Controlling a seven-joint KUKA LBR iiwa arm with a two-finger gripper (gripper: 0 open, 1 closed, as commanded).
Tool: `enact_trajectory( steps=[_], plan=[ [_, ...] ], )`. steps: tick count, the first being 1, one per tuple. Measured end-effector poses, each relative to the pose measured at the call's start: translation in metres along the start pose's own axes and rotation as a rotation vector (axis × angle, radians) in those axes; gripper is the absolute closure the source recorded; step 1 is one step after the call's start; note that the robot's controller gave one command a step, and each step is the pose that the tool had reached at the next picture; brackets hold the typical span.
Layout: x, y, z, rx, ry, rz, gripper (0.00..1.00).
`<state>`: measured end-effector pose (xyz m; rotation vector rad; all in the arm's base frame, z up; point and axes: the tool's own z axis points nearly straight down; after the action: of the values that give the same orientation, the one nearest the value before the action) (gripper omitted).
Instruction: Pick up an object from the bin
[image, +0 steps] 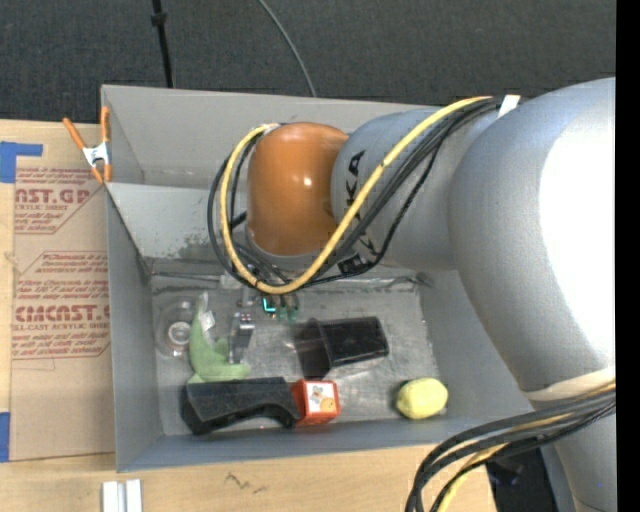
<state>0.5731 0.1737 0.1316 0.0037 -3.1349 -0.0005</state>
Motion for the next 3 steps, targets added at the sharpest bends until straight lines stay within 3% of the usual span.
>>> enact_trajectory(
  steps=[1, 2, 3],
  plan=[
    [-0.002, 0.0, -0.005, -0.001, -0.007, 0.001, 0.0],
    [0.017, 0.015, 0.025, -0.002, -0.013, 0.066, 0.0],
    [0.022, 0.051, 0.059, -0.006, -0.017, 0.278, 1.0]
  ],
)
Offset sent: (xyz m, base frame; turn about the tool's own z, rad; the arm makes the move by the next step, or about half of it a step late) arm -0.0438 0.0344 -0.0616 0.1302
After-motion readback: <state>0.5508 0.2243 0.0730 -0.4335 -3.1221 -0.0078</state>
